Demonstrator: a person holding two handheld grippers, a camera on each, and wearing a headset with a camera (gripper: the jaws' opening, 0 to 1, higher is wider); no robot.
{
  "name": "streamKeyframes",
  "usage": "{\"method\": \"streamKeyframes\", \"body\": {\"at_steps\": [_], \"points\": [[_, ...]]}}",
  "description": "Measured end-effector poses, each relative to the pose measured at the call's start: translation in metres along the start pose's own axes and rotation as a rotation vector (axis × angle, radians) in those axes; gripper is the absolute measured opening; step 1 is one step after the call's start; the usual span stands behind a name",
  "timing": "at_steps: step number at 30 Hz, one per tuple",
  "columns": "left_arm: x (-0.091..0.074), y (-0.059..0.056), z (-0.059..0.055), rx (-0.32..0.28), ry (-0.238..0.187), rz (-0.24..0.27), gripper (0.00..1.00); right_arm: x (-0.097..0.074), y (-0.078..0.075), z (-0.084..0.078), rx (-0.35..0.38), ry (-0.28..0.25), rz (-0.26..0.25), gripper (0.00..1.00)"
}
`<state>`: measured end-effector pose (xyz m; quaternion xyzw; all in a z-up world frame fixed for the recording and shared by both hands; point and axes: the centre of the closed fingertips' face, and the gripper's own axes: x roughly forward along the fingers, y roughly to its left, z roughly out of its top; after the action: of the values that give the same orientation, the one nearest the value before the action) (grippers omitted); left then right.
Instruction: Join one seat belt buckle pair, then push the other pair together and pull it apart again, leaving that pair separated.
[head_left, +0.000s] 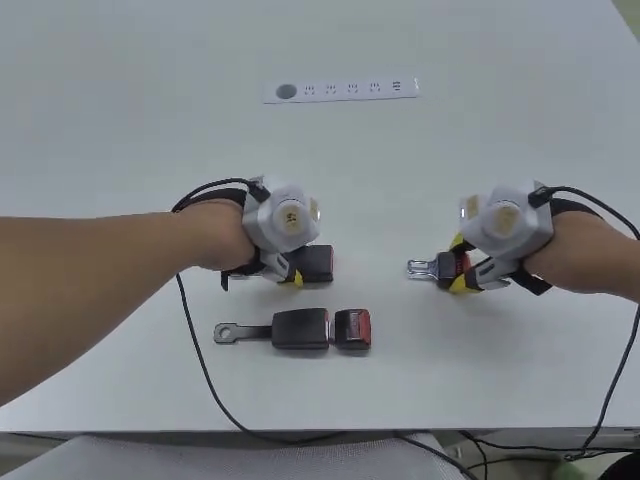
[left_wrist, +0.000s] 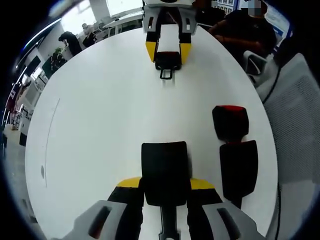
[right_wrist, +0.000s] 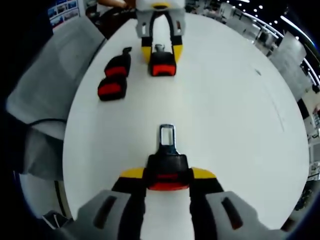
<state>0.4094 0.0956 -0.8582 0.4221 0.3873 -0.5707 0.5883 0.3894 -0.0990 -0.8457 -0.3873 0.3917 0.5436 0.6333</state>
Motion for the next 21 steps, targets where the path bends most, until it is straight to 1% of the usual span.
{"method": "streamKeyframes", "body": {"at_steps": [5,7,8,9,10,11,12,13,14,15,17,18,19,20,21], "points": [[0.000,0.000,0.000,-0.008,0.013,0.005,0.33,0.002,0.003,-0.001,-0.004,0.019,-0.007,0.35],[-0.001,0.000,0.000,0.003,0.009,0.012,0.33,0.002,0.004,0.000,-0.002,0.011,-0.017,0.39],[-0.001,0.000,0.000,-0.002,0.006,0.014,0.33,0.001,0.003,0.001,0.000,0.004,-0.027,0.41],[-0.002,0.000,-0.001,-0.004,0.006,0.019,0.34,0.000,0.001,0.003,0.018,-0.009,-0.039,0.44],[-0.002,0.000,-0.002,-0.004,0.012,0.025,0.35,-0.002,-0.001,0.004,0.056,-0.024,-0.061,0.46],[-0.004,0.000,-0.003,-0.003,0.011,0.034,0.38,-0.004,-0.002,0.005,0.076,-0.036,-0.073,0.49],[-0.006,0.001,-0.002,-0.014,-0.004,0.046,0.42,-0.007,-0.003,0.005,0.118,-0.053,-0.094,0.51],[-0.009,0.002,0.001,-0.038,-0.027,0.065,0.45,-0.009,-0.004,0.006,0.141,-0.067,-0.112,0.53],[-0.012,0.002,0.002,-0.050,-0.039,0.074,0.47,-0.011,-0.003,0.009,0.158,-0.088,-0.116,0.57],[-0.016,0.003,0.002,-0.061,-0.052,0.085,0.48,-0.015,-0.001,0.012,0.171,-0.115,-0.132,0.58],[-0.028,0.004,0.004,-0.087,-0.087,0.117,0.50,-0.019,0.006,0.014,0.193,-0.138,-0.136,0.60],[-0.035,0.001,0.005,-0.119,-0.117,0.123,0.52,-0.022,0.009,0.015,0.209,-0.150,-0.141,0.61],[-0.041,-0.001,0.005,-0.146,-0.135,0.132,0.54,-0.024,0.011,0.017,0.225,-0.164,-0.151,0.62],[-0.051,-0.002,0.002,-0.162,-0.145,0.161,0.56,-0.029,0.013,0.021,0.245,-0.187,-0.165,0.63],[-0.056,-0.005,0.001,-0.182,-0.162,0.169,0.58,-0.032,0.015,0.023,0.267,-0.206,-0.177,0.65]]}}
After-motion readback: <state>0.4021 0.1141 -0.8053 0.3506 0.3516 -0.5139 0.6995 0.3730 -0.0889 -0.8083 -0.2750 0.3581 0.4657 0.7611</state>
